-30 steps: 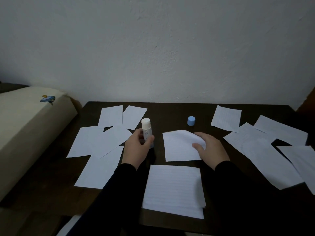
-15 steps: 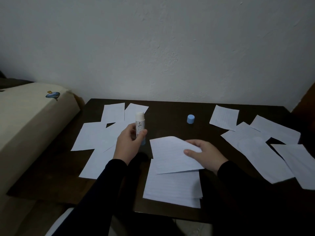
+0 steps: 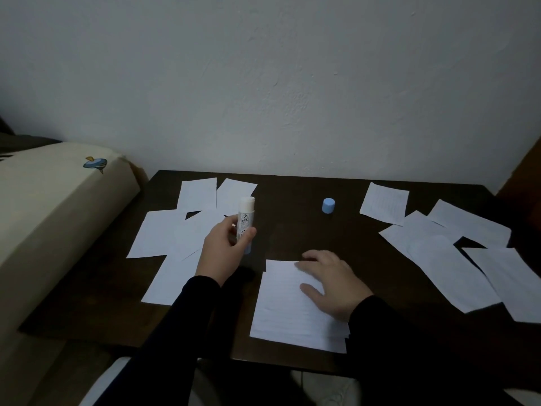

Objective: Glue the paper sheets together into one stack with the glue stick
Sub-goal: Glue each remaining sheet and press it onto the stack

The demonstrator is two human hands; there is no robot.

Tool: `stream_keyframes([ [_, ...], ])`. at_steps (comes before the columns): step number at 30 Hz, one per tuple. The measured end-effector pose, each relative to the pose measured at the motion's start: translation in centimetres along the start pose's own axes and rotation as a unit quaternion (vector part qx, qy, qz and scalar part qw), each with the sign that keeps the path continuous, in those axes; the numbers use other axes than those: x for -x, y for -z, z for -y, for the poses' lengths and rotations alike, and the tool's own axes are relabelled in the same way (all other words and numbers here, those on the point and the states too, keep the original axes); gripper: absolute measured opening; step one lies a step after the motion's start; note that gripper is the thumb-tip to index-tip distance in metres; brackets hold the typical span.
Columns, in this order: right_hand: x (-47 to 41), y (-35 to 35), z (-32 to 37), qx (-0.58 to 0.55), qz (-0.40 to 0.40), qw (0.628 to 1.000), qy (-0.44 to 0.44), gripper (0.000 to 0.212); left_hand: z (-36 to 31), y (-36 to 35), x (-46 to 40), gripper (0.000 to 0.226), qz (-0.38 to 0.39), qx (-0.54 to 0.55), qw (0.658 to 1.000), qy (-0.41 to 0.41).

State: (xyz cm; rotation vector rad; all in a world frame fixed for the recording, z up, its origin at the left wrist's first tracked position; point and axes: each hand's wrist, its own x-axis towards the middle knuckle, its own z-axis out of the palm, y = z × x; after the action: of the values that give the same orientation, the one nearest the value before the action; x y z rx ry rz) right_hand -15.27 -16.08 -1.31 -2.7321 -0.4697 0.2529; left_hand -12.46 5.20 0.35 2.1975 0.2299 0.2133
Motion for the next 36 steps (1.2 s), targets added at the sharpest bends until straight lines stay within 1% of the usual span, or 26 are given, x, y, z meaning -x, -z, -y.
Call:
stream_keyframes([
  [2, 0.0, -0.7, 0.6, 0.013, 0.033, 0.998, 0.043, 0.051, 0.0, 0.0, 0.0, 0.051, 0.003, -0.005, 1.0, 0.0],
  [3, -0.1, -1.1, 0.7, 0.025, 0.046, 0.997, 0.049, 0.052, 0.0, 0.0, 0.1, 0.051, 0.005, -0.007, 1.0, 0.0],
  [6, -0.4, -1.7, 0.6, 0.048, 0.061, 0.996, 0.045, 0.054, 0.0, 0.1, 0.2, 0.052, 0.008, -0.007, 1.0, 0.001],
  [10, -0.8, -1.7, 0.6, 0.036, 0.062, 0.997, 0.04, 0.054, 0.3, 0.5, 0.2, 0.052, 0.009, -0.008, 1.0, 0.006],
  [15, -1.9, -0.6, 1.4, 0.032, 0.083, 0.996, 0.015, 0.052, 0.9, 1.4, -0.2, 0.052, 0.0, 0.001, 1.0, 0.016],
  [20, -4.3, 0.6, 3.7, 0.061, 0.117, 0.99, -0.039, 0.046, 1.8, 2.6, -0.7, 0.055, -0.015, 0.011, 1.0, 0.022],
  [23, -6.1, 0.5, 5.7, 0.048, 0.101, 0.993, -0.046, 0.043, 2.4, 3.4, -0.9, 0.054, -0.041, 0.023, 0.999, 0.022],
  [27, -8.4, -0.1, 8.4, -0.008, 0.077, 0.996, -0.041, 0.037, 3.5, 4.8, -1.3, 0.054, -0.074, 0.038, 0.996, 0.035],
  [32, -11.2, -1.3, 11.0, -0.036, 0.073, 0.996, -0.03, 0.034, 5.2, 7.0, -1.9, 0.052, -0.108, 0.072, 0.99, 0.058],
  [34, -11.9, -2.1, 12.0, -0.037, 0.06, 0.997, -0.018, 0.034, 5.9, 7.9, -2.2, 0.052, -0.115, 0.081, 0.988, 0.063],
  [36, -12.6, -3.1, 12.9, -0.029, 0.039, 0.999, -0.005, 0.043, 6.6, 8.6, -2.5, 0.051, -0.117, 0.088, 0.987, 0.067],
])
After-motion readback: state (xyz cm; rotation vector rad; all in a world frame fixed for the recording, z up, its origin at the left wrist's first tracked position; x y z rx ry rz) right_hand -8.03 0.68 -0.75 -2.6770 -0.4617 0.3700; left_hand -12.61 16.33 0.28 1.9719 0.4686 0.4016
